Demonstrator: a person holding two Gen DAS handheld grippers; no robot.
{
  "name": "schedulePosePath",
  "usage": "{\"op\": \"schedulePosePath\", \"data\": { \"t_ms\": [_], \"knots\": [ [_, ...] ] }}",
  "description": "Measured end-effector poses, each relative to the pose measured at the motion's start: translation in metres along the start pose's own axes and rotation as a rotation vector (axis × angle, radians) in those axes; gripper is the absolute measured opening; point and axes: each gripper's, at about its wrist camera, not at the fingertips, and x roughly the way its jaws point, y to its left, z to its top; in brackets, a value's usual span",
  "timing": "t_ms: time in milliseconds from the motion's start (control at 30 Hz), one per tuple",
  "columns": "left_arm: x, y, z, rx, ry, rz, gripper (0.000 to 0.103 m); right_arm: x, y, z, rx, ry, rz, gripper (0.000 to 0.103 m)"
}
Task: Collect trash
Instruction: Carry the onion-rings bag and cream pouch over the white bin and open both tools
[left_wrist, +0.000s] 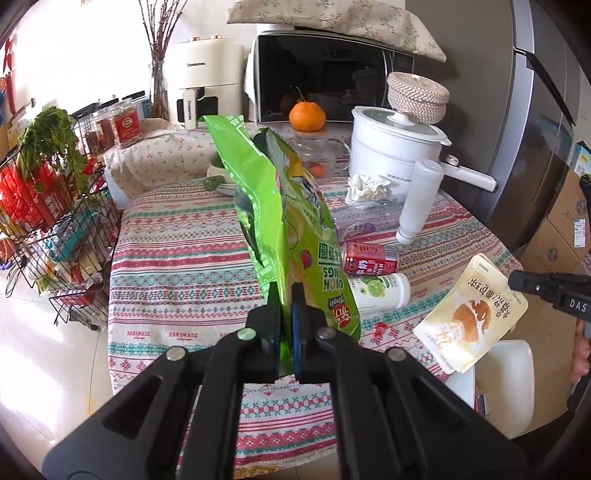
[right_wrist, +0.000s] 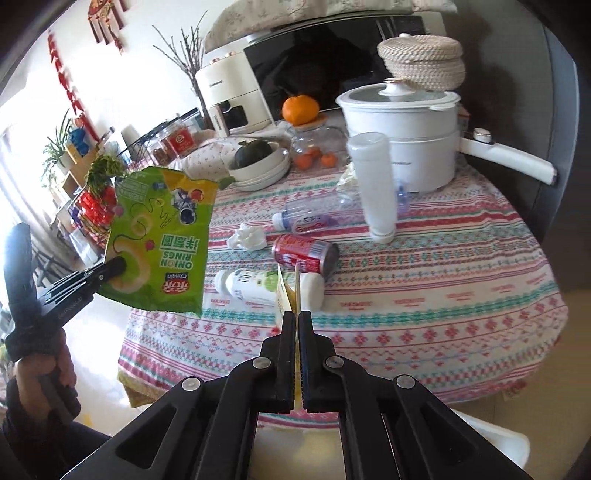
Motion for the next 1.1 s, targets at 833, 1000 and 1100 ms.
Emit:
{"op": "schedulePosePath", "data": {
  "t_ms": [833,1000,1100],
  "knots": [
    [-0.008,-0.110,-0.022,0.204,0.056,-0.214,0.005,-0.101,-0.069,-0.028,0.059,-0.069,-0.142,0.002],
    [-0.010,-0.141,-0.032,0.259,0.085,-0.273,0.005,-0.127,-0.088,-0.048,0.072,-0.077,-0.177,0.002],
    [-0.010,-0.158,-0.039,0.286,0.105,-0.313,0.006,-0.141,-0.102,-0.063,0.090,-0.075,-0.199,0.002]
  ]
}}
